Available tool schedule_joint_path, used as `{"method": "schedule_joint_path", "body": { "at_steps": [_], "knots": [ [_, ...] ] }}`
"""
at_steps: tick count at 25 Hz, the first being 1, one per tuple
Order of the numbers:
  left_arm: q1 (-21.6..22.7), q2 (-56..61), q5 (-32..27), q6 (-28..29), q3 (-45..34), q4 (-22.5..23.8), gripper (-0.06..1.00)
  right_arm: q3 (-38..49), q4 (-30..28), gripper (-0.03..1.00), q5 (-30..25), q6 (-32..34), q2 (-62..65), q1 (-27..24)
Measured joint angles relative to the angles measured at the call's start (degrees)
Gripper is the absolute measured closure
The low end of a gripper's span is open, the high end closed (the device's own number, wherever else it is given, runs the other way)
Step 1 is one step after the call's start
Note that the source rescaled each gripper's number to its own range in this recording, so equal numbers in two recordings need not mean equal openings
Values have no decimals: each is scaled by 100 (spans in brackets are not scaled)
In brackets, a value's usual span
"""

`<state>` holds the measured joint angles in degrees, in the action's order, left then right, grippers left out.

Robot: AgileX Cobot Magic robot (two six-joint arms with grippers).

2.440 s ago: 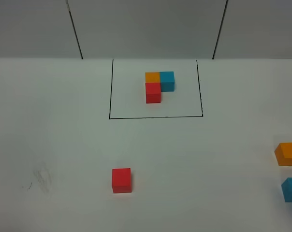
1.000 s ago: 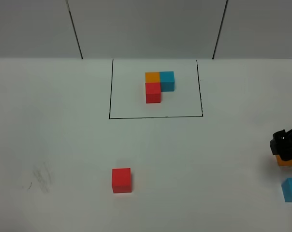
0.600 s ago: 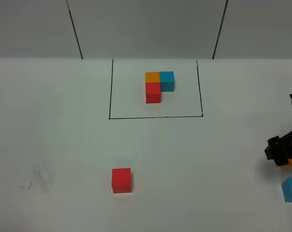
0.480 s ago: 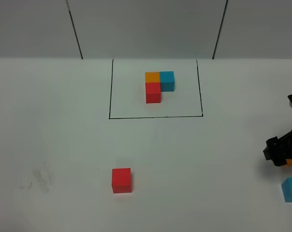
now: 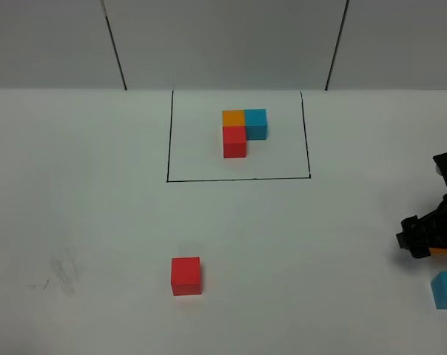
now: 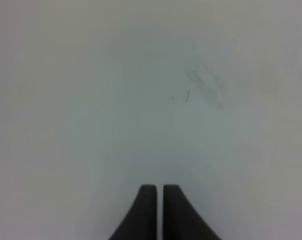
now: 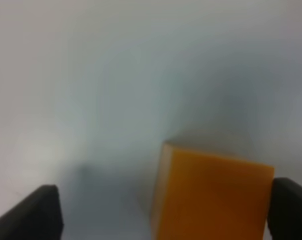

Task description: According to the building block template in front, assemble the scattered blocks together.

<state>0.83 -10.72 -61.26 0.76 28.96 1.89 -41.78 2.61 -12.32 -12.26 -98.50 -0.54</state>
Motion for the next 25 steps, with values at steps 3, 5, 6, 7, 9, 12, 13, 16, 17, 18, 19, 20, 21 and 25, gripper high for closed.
{"method": "schedule_joint_path", "body": {
  "at_steps": [3, 5, 6, 7, 9, 12, 13, 16, 17, 18, 19, 20, 21, 25],
  "knots": [
    [0, 0, 0, 0, 0, 0, 94, 0, 0, 3, 12, 107, -76, -61],
    [0, 0, 0, 0, 0, 0, 94, 0, 0, 3, 45, 268, -76, -117],
    [0, 0, 0, 0, 0, 0, 94, 0, 0, 3, 59, 341, -76, -149],
    [0, 0, 0, 0, 0, 0, 94, 0, 0, 3, 59, 383, -76, -164],
    [0, 0, 0, 0, 0, 0, 94, 0, -6, 3, 64, 445, -76, -187],
    [0, 0, 0, 0, 0, 0, 94, 0, -6, 3, 100, 502, -76, -193],
    [0, 0, 0, 0, 0, 0, 94, 0, -6, 3, 114, 513, -76, -193],
    [0, 0, 0, 0, 0, 0, 94, -14, -6, 3, 128, 538, -117, -197],
    [0, 0, 0, 0, 0, 0, 94, -29, -6, 4, 128, 550, -144, -199],
    [0, 0, 0, -7, 0, 0, 94, -43, -6, 5, 122, 571, -173, -199],
    [0, 0, 0, -7, 0, 0, 94, -51, -6, 7, 122, 597, -194, -199],
    [0, 0, 0, -7, 0, 0, 94, -56, -6, 9, 122, 611, -210, -199],
    [0, 0, 0, -12, 0, 0, 94, -56, -6, 11, 122, 628, -233, -199],
    [0, 0, 0, -12, 0, 0, 94, -56, -6, 22, 147, 642, -294, -199]
  ]
}}
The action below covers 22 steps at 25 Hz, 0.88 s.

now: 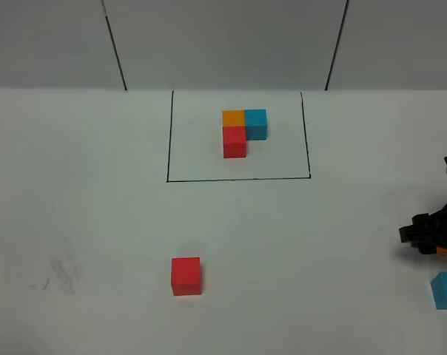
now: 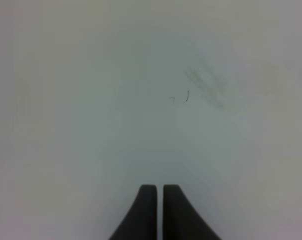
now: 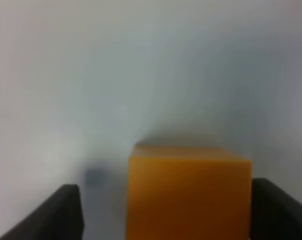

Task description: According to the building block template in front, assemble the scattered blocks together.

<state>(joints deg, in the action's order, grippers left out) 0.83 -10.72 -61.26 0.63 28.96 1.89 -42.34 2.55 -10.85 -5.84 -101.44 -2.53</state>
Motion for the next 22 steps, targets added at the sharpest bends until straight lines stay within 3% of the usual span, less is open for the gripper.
{"method": "schedule_joint_path", "body": {
  "at_steps": [5, 22],
  "knots": [
    [0, 0, 0, 0, 0, 0, 94, -2, 0, 46, 44, 6, -8, 0],
    [0, 0, 0, 0, 0, 0, 94, -2, 0, 46, 275, 2, -8, 0]
  ]
}}
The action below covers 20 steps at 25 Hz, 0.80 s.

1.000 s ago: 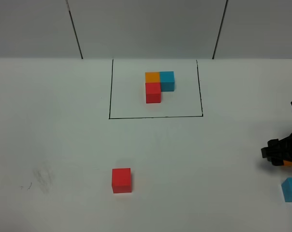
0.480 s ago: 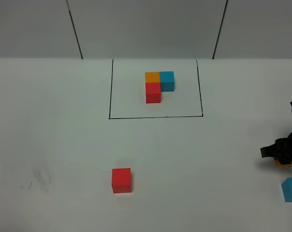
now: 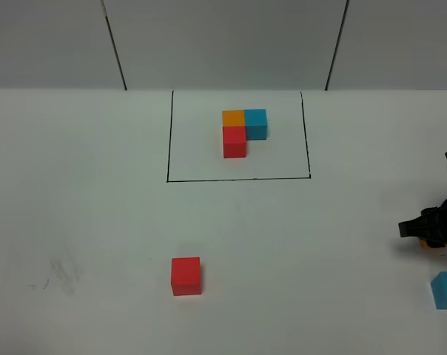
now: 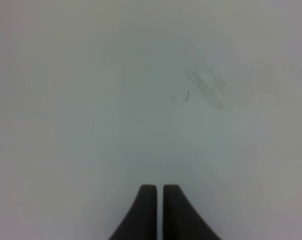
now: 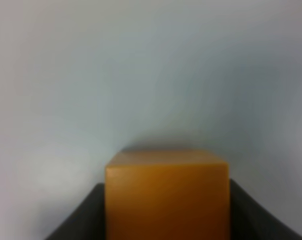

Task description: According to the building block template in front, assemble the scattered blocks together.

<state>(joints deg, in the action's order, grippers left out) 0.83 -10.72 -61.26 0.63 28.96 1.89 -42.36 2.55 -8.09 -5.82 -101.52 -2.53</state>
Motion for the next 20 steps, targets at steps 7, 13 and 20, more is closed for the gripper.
{"method": "schedule_joint_path", "body": {
  "at_steps": [7, 13, 20],
  "knots": [
    [0, 0, 0, 0, 0, 0, 94, 0, 5, 46, -95, 0, 294, 0],
    [0, 0, 0, 0, 0, 0, 94, -239, 5, 46, -617, 0, 876, 0],
    [0, 0, 0, 0, 0, 0, 94, -486, 50, 46, -1174, 0, 1712, 228]
  ]
}}
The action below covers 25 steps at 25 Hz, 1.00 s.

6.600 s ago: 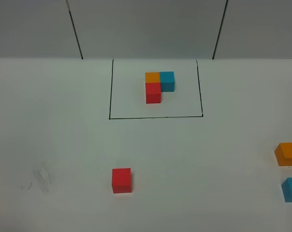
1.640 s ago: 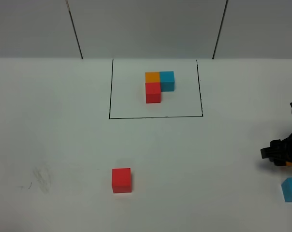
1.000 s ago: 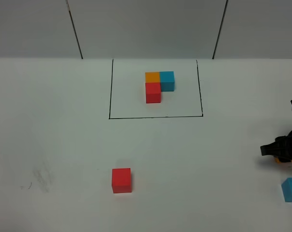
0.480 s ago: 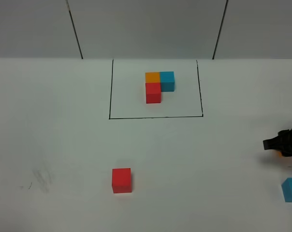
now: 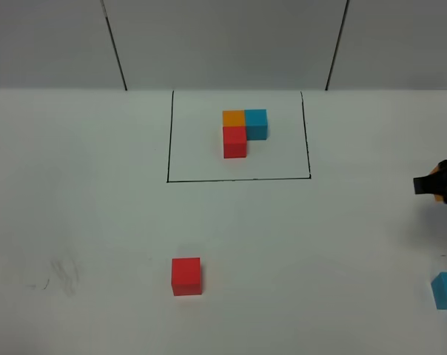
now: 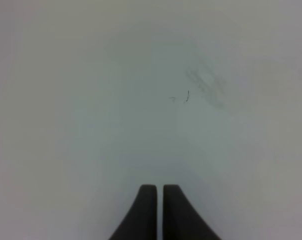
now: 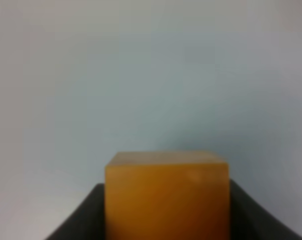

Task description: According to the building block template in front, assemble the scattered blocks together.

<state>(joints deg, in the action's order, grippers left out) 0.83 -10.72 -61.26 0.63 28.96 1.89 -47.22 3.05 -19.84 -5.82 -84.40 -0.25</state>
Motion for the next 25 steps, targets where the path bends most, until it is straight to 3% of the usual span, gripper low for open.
{"method": "schedule_joint_path", "body": {
  "at_steps": [15, 25],
  "knots": [
    [0, 0, 0, 5, 0, 0, 94, -189, 74, 46, -884, 233, 1599, 986],
    [0, 0, 0, 5, 0, 0, 94, -189, 241, 46, -782, 195, 1608, 1557]
  ]
}}
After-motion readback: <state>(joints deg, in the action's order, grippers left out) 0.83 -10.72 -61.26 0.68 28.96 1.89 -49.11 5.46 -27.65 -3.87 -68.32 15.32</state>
